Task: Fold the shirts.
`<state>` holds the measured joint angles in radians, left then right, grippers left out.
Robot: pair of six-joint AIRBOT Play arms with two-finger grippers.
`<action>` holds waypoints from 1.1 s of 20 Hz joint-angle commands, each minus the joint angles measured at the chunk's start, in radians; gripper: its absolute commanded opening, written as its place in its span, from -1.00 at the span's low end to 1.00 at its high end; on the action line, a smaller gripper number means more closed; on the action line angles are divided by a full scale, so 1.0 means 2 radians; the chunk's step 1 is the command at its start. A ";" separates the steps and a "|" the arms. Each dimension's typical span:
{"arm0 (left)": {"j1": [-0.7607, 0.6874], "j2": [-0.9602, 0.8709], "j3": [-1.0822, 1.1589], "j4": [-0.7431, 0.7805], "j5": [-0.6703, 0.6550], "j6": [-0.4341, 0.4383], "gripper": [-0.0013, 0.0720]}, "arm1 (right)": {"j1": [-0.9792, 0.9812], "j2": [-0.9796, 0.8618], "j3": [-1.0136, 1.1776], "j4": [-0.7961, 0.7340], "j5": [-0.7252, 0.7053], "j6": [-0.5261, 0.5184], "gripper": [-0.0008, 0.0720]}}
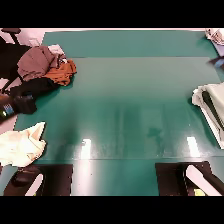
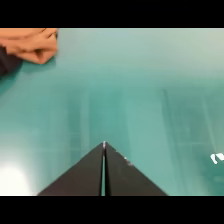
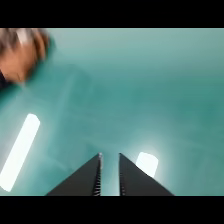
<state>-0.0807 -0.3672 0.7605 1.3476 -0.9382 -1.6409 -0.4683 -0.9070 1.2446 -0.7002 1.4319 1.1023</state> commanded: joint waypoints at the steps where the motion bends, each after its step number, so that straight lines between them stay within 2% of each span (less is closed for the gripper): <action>1: 0.000 0.049 -0.068 0.007 -0.015 0.000 -0.88 | 0.101 0.117 -0.168 -0.071 -0.114 -0.055 -0.63; 4: 0.000 0.049 -0.087 0.021 -0.039 0.000 -0.88 | 0.144 0.201 -0.300 -0.084 -0.133 -0.053 -0.63; 7: 0.000 0.049 -0.099 0.019 -0.050 -0.001 -0.88 | 0.148 0.260 -0.377 -0.082 -0.155 -0.043 -0.62; 9: 0.000 0.049 -0.099 0.016 -0.067 -0.002 -0.88 | 0.147 0.301 -0.403 -0.083 -0.183 -0.043 -0.62; 13: 0.000 0.049 -0.099 0.016 -0.058 -0.002 -0.88 | 0.147 0.382 -0.433 -0.085 -0.228 -0.044 -0.63; 22: 0.000 0.049 -0.099 0.016 0.014 -0.002 -0.88 | 0.147 0.488 -0.489 -0.096 -0.228 -0.011 -0.62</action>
